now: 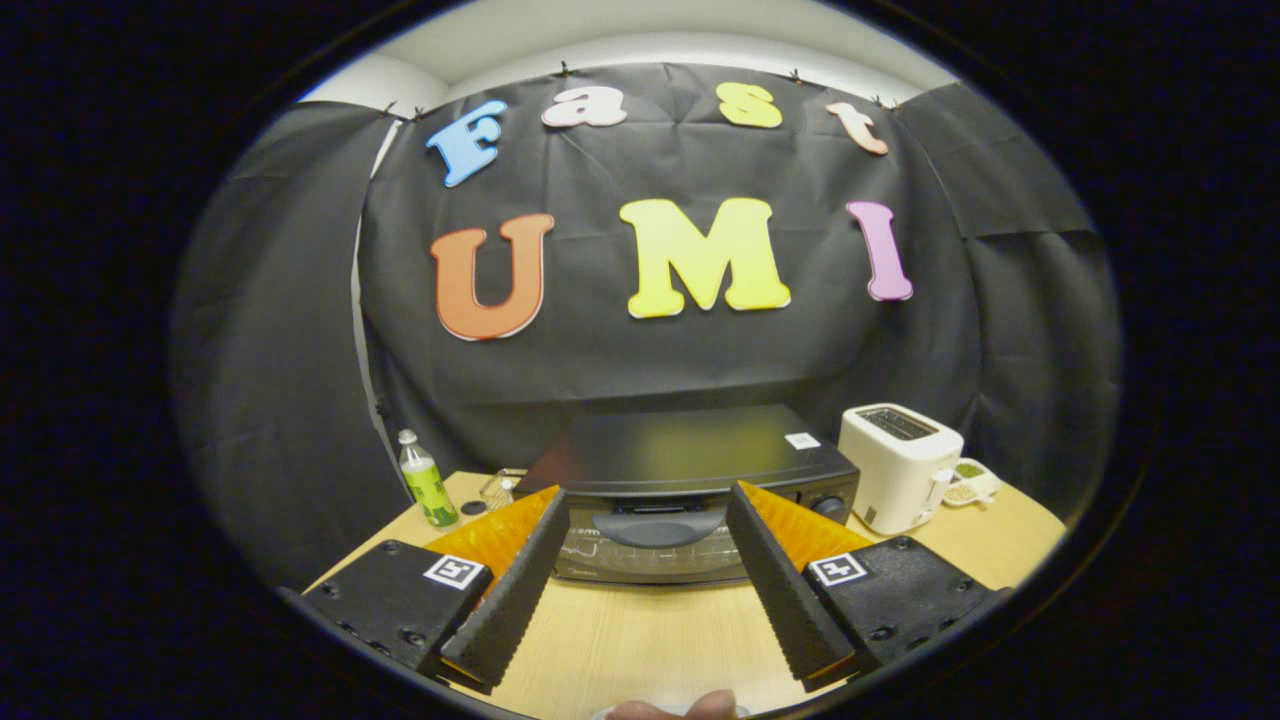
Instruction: Open the toaster oven, put the food inside, and close the toaster oven door.
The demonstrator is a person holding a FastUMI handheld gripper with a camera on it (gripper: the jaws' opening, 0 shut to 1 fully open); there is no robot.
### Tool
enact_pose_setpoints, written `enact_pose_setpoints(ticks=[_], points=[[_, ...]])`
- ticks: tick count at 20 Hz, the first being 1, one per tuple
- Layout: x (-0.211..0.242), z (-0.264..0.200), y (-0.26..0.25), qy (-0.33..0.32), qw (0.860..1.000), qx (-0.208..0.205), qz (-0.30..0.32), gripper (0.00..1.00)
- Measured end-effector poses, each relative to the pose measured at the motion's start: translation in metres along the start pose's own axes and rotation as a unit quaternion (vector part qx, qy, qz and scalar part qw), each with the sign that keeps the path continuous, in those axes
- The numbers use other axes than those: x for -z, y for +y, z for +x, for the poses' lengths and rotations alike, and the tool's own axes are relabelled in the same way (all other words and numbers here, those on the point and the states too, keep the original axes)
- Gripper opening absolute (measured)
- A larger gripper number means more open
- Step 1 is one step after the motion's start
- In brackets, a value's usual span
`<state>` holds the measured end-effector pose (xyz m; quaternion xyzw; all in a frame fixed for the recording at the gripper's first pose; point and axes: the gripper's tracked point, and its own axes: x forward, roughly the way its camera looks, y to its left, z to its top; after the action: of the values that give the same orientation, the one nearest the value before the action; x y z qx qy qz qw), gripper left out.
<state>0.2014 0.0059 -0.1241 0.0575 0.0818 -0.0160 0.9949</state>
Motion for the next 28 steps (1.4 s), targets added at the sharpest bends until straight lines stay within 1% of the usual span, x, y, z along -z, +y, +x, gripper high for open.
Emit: enact_pose_setpoints(ticks=[2, 5, 8, 11, 13, 17, 20, 23, 28], points=[[-0.019, -0.028, 0.003, -0.017, 1.000, -0.009, 0.009, 1.00], [-0.049, -0.073, -0.007, -0.056, 0.998, -0.002, 0.006, 1.00], [-0.057, -0.114, -0.009, -0.064, 0.998, -0.009, -0.003, 1.00], [-0.067, -0.150, -0.022, -0.082, 0.996, -0.002, -0.016, 1.00], [-0.057, -0.174, -0.029, -0.083, 0.996, -0.001, -0.022, 1.00], [-0.019, -0.209, -0.043, -0.073, 0.997, -0.004, -0.025, 1.00], [0.011, -0.217, -0.051, -0.064, 0.998, 0.001, -0.025, 1.00], [0.026, -0.220, -0.054, -0.063, 0.998, 0.004, -0.032, 1.00], [0.038, -0.207, -0.049, -0.041, 0.999, -0.009, 0.001, 1.00]])
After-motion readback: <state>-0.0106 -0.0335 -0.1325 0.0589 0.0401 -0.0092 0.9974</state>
